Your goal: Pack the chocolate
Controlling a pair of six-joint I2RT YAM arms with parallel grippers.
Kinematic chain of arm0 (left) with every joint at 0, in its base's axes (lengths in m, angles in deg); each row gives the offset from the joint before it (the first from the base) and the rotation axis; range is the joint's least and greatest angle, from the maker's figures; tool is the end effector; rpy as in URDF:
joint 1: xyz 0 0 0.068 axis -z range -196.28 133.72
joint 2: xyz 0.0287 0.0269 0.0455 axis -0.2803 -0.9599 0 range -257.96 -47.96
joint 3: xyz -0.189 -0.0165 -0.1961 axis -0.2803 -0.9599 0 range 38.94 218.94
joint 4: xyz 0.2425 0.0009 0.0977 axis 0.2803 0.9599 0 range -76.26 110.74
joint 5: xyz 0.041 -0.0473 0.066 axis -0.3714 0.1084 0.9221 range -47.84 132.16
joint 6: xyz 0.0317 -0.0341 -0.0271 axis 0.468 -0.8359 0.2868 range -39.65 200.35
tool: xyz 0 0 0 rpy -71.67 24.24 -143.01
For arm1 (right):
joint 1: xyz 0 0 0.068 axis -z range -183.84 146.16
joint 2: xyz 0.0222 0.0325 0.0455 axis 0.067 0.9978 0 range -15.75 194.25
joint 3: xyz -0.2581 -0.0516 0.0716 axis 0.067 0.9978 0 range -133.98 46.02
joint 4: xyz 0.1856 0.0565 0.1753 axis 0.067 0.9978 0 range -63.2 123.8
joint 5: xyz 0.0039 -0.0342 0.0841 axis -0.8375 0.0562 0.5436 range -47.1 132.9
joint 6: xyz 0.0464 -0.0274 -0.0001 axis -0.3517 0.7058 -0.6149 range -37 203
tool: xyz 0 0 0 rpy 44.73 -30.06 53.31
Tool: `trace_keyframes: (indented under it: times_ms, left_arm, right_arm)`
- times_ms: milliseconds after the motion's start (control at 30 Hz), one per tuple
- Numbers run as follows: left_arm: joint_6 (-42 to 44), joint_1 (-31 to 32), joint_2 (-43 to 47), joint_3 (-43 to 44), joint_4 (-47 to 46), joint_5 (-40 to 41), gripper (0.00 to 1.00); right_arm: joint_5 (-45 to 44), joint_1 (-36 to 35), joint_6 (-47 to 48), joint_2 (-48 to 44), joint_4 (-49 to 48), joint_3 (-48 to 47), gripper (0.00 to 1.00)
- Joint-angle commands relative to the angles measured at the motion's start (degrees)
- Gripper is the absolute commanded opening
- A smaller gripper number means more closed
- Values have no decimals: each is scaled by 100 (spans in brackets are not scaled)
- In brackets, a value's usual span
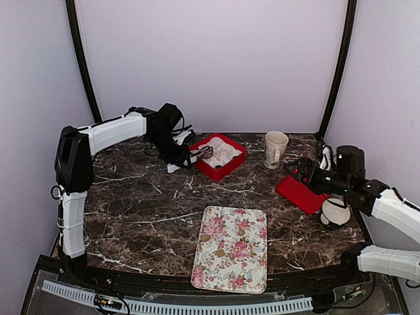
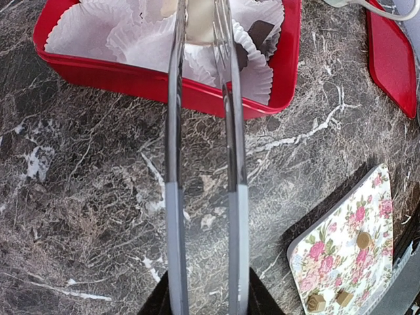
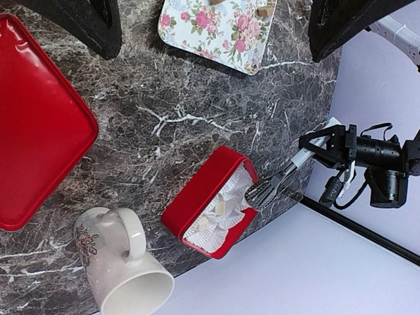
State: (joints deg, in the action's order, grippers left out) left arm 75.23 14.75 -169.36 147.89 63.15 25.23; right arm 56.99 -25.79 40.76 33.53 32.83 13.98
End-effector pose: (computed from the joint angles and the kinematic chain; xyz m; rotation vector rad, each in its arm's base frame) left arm 0.3895 -0.2464 0.2494 0.7046 2.6133 -0.5930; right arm 0.1815 0.0826 0.2554 0.2007 2.0863 0.9498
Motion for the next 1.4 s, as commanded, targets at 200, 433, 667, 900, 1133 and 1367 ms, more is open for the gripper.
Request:
trace_keyframes:
  times_ms: [200,433,667,900,1133,1367]
  left_arm:
    - [99,9,46,-18,99,49,30]
    - [109,4,204,-16,97,27,32]
    - [108,17,848,-304,-88,-128,35]
    - [383,291,1915,-1231,-228,-90,37]
    - [616,1184,3014,-2939,-291,-3,37]
    - [281,2086,3604,-4038,-529,0,37]
  right_arm:
    - [-20,62,27,-15,-242,-14,100]
    - [6,79,38,-7,-263,-20,100]
    - [97,82,47,59,-327,-56,100]
    - [245,86,9,130,-530,-55,100]
    - [379,85,-331,284,-1040,-35,100]
    - [402,43,-1180,582,-2121,65,100]
